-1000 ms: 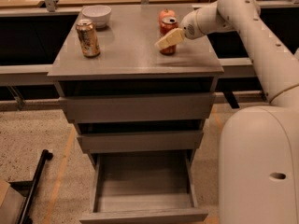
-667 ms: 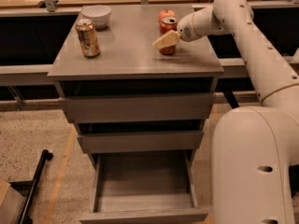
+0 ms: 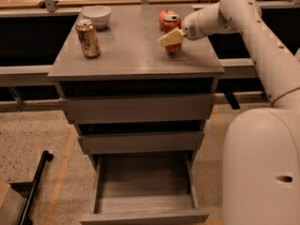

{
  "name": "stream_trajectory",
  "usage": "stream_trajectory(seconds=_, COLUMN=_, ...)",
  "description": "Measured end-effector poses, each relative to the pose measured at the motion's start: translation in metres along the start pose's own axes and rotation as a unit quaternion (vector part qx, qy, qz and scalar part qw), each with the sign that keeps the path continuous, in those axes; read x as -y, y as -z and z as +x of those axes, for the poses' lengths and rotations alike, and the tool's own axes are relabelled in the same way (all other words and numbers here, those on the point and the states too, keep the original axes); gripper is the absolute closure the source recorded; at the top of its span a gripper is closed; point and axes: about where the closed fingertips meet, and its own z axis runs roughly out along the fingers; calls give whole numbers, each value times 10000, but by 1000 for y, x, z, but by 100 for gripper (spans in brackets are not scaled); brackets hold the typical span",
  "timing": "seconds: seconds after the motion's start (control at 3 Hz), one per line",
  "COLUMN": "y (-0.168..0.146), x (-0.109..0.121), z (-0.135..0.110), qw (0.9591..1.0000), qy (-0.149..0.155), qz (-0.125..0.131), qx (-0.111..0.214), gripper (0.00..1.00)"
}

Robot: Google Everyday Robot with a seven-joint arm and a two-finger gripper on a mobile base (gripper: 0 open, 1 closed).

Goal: Place coke can into bottom drawer

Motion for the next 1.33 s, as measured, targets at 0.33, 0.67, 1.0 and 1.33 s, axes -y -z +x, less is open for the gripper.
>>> stream_trajectory(seconds=0.33, y=26, x=-10, z=-2, qw=9998, qy=64, qz=190, qx=-62, gripper=93)
stream_trajectory(seconds=0.67, y=58, x=-46, z=5, qw=9995, qy=-61, qz=295, qx=-107, gripper=100)
stream_trajectory(seconds=1.0, y=87, x=-87, z=15, qw=9992, qy=-221, qz=298, qx=-149, gripper=100)
stream_trajectory(seconds=1.33, y=72, x=-108, z=45, qw=9986, qy=-296, qz=89, qx=-422, gripper=100)
